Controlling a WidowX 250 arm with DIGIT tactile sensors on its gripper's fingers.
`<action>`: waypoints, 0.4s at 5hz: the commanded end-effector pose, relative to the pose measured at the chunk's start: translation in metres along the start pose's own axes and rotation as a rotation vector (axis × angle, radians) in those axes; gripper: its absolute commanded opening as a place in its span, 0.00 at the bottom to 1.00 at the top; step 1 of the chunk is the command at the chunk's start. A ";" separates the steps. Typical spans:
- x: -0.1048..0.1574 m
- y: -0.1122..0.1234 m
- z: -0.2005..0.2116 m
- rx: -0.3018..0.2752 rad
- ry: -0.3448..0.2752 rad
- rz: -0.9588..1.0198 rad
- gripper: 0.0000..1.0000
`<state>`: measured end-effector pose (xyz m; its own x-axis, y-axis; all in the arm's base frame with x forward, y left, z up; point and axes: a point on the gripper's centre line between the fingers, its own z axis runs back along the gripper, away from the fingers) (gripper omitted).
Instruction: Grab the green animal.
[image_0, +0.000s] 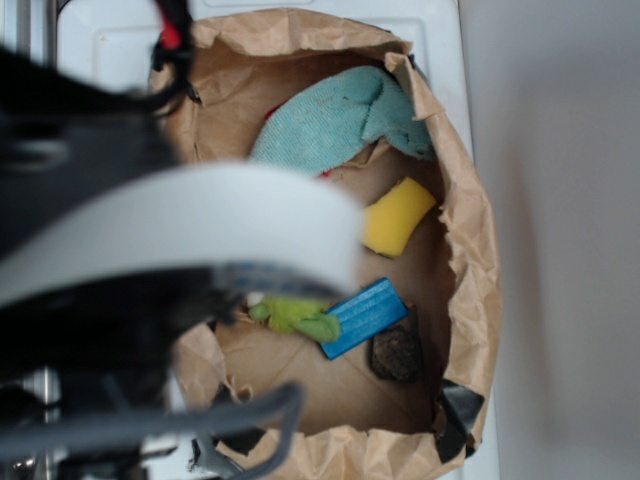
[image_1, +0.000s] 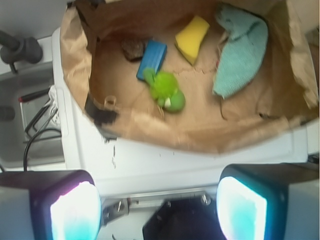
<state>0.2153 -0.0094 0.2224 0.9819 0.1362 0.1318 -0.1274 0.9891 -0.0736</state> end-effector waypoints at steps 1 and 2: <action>0.039 0.031 -0.026 -0.147 0.008 0.076 1.00; 0.046 0.041 -0.042 -0.169 0.012 0.137 1.00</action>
<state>0.2600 0.0286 0.1730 0.9654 0.2538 0.0597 -0.2304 0.9378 -0.2598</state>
